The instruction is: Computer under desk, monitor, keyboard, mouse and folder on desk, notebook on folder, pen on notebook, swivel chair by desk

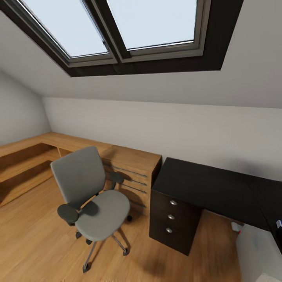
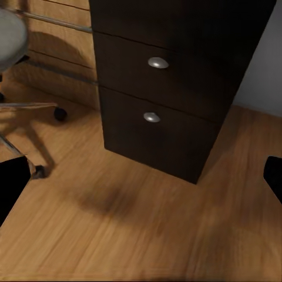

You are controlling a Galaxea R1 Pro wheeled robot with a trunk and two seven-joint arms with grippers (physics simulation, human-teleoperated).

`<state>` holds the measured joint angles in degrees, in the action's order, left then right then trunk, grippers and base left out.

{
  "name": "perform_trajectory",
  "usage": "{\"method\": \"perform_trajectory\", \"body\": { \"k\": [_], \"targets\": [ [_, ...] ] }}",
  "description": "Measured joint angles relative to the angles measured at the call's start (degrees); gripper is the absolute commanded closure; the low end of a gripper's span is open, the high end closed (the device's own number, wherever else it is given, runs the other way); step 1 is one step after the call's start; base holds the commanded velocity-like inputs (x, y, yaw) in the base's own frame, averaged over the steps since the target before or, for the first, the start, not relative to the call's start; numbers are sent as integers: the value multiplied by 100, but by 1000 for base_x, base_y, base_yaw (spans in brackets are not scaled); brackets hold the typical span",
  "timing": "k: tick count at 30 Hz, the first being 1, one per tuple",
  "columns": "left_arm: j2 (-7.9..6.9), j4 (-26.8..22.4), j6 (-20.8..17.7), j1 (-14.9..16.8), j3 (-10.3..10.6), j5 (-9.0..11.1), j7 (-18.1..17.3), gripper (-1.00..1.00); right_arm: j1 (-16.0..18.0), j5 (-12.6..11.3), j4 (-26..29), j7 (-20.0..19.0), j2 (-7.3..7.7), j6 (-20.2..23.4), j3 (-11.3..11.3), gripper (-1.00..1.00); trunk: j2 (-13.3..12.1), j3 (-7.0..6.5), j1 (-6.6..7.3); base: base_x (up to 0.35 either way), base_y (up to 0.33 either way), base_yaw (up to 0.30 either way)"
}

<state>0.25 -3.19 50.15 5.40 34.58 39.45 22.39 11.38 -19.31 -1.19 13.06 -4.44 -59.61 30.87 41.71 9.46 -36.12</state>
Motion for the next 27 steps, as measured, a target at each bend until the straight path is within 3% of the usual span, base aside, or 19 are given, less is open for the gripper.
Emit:
{"method": "perform_trajectory", "body": {
  "k": [19, 27],
  "targets": [
    [-8, 1, 0, 0, -8, 0, 0, -100, 2, 0, 0, 4, 8, 38, 6, -100, 0, 0, 2, -41, -30, 286],
    [-8, 2, 3, 1, -5, 2, 0, -100, 0, 1, 0, 0, 7, 92, 10, -100, 0, 0, 5, 152, 222, 286]
  ]
}}
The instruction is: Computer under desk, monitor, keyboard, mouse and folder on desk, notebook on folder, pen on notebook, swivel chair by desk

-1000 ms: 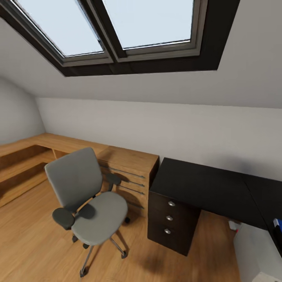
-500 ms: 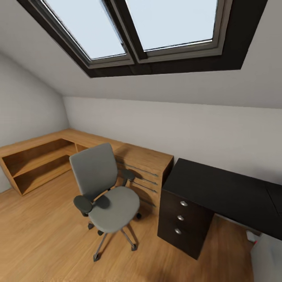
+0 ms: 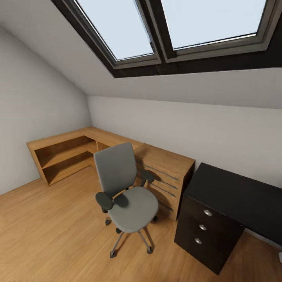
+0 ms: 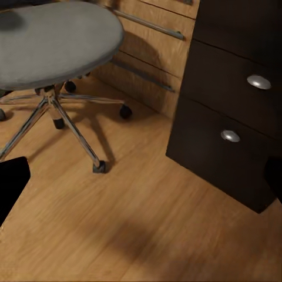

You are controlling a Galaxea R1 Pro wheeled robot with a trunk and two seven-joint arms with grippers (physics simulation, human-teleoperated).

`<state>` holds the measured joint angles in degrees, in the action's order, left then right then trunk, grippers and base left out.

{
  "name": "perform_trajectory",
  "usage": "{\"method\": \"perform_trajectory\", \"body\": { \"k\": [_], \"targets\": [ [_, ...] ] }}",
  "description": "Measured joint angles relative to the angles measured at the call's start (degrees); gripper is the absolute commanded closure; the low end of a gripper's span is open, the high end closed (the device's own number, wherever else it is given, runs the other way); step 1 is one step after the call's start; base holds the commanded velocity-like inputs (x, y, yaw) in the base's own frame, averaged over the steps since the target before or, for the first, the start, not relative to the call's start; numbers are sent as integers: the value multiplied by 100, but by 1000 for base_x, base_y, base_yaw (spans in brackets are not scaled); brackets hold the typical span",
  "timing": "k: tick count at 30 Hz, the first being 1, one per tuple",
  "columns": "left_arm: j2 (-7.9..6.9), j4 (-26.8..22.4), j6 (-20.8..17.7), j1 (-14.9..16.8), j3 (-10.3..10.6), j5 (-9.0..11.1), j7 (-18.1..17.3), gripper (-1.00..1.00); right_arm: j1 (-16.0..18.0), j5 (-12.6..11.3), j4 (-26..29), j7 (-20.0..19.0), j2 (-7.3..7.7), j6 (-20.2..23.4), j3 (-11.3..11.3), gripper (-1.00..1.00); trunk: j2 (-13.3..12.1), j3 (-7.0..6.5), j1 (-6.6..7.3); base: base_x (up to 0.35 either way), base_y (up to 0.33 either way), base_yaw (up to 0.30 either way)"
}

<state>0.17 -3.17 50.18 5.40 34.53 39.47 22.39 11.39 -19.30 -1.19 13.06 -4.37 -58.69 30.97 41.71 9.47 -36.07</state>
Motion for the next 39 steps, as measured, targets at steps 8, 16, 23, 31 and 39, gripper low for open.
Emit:
{"method": "perform_trajectory", "body": {
  "k": [8, 16, 23, 31, 39],
  "targets": [
    [8, 0, -1, 0, 5, 0, -7, -100, -2, 1, 0, 7, -1, 10, 0, -100, 1, 0, 0, 249, 252, 286],
    [10, -1, -10, 0, 13, -2, -10, -100, -2, -1, 0, 7, 1, 9, -1, -100, -1, 0, -1, 185, 185, 286],
    [15, -2, -13, 0, 21, -10, -18, -100, 0, -7, 0, 8, -1, 5, -2, -100, 0, 0, -3, 18, 18, 286],
    [17, -2, -14, 0, 23, -10, -15, -100, 3, -11, 0, 9, 1, 0, -7, -100, 0, 0, -3, 1, 1, 286],
    [17, -2, -14, 0, 23, -10, -15, -100, -1, -12, 0, 16, 1, 6, -9, -100, 0, 0, -3, 0, 0, 286]
  ]
}}
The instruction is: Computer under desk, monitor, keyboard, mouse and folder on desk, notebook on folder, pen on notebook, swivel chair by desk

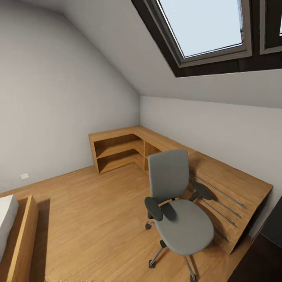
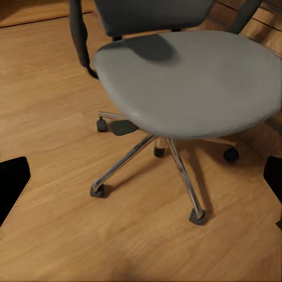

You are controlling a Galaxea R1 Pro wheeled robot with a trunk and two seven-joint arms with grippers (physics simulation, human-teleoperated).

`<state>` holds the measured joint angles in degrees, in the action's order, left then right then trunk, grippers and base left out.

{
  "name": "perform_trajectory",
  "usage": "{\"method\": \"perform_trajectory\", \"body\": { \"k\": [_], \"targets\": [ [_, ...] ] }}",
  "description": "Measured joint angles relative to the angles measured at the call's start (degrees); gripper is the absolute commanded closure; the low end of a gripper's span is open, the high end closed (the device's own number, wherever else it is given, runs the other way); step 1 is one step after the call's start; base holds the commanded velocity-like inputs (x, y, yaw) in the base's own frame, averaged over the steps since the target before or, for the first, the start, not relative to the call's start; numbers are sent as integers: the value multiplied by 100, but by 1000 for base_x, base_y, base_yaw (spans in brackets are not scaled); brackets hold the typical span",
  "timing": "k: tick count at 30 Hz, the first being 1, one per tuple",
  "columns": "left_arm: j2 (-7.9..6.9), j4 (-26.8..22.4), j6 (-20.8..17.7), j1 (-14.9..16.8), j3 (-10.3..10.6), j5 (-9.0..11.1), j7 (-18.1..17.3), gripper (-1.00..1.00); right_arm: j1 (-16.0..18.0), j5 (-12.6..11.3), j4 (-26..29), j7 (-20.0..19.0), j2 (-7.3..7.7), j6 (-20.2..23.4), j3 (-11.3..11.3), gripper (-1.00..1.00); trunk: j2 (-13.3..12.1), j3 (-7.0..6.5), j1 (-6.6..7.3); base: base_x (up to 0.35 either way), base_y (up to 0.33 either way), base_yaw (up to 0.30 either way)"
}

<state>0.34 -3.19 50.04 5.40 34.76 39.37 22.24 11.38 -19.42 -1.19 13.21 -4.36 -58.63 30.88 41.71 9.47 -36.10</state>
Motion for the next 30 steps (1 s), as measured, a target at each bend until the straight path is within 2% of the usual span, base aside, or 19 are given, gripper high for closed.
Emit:
{"method": "perform_trajectory", "body": {
  "k": [12, 17, 24, 30],
  "targets": [
    [0, 0, -9, 0, 0, 0, -3, -100, -1, -18, 0, 7, 6, 20, -27, -100, 0, 0, 0, 0, 0, 286],
    [0, 0, -192, 0, 4, -5, 5, -100, 2, -20, 0, 7, 8, 20, -28, -100, 0, 0, 0, 0, 0, 286],
    [0, 0, -233, 0, 7, -9, 6, -100, 4, -20, 0, 7, 9, 20, -26, -100, 0, 0, 0, 2, 0, 286],
    [0, 1, -236, 0, 8, -8, 6, -100, 1, -17, 0, 8, 9, 20, -26, -100, 1, 0, 2, 119, 0, 286]
  ]
}}
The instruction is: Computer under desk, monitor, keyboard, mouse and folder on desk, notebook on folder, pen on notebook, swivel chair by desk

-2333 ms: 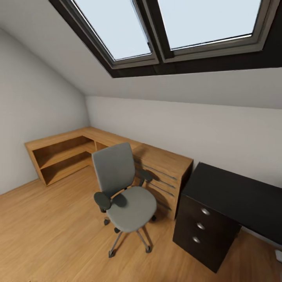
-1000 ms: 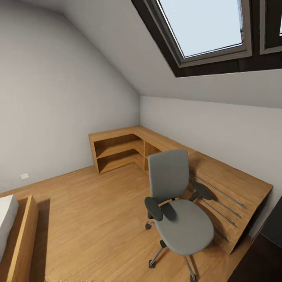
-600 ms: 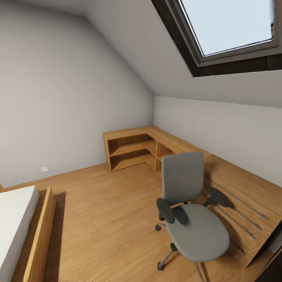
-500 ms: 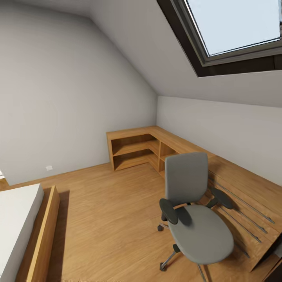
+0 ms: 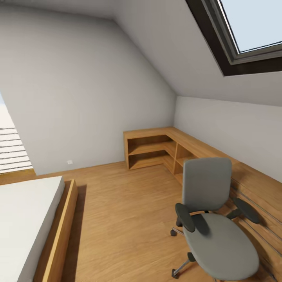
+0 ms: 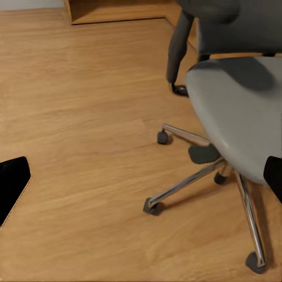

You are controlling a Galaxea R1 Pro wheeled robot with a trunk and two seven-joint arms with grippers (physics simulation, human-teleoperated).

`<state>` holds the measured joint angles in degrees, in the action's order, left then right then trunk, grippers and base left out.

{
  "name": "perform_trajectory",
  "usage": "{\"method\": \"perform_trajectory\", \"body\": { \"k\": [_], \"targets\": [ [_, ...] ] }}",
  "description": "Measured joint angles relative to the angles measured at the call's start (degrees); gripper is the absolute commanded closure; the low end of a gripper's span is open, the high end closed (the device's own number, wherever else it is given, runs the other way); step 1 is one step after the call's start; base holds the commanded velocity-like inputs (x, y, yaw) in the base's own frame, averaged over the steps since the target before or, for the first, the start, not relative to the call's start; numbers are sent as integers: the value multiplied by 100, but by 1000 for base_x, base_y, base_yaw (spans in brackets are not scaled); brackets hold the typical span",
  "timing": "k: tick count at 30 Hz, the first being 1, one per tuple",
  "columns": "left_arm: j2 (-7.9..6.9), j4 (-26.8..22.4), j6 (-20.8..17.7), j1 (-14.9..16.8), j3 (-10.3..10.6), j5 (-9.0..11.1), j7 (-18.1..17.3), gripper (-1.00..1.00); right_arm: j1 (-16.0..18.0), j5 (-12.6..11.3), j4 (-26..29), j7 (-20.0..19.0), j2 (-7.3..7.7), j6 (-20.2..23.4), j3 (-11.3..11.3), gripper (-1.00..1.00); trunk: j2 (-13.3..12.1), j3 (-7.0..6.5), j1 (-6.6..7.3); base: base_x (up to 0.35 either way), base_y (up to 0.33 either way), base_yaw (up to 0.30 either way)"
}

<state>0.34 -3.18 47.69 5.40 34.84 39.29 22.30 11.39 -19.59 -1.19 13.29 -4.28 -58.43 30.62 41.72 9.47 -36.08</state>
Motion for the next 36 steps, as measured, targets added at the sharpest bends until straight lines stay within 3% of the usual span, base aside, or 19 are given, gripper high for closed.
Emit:
{"method": "perform_trajectory", "body": {
  "k": [19, 27, 36],
  "targets": [
    [0, 1, -1, 1, 1, 0, 9, -100, -1, -4, 8, -11, 24, 171, -16, -100, 0, 0, 1, 292, 0, 256],
    [1, 1, -1, 1, 1, -1, 6, -100, -2, 8, 8, -20, 26, 174, -17, -100, -1, 0, -1, 53, 0, 53],
    [0, -1, -1, 0, 1, -1, 8, -100, 0, 5, 8, -20, 26, 175, -18, -100, -1, 0, -2, 5, 0, 233]
  ]
}}
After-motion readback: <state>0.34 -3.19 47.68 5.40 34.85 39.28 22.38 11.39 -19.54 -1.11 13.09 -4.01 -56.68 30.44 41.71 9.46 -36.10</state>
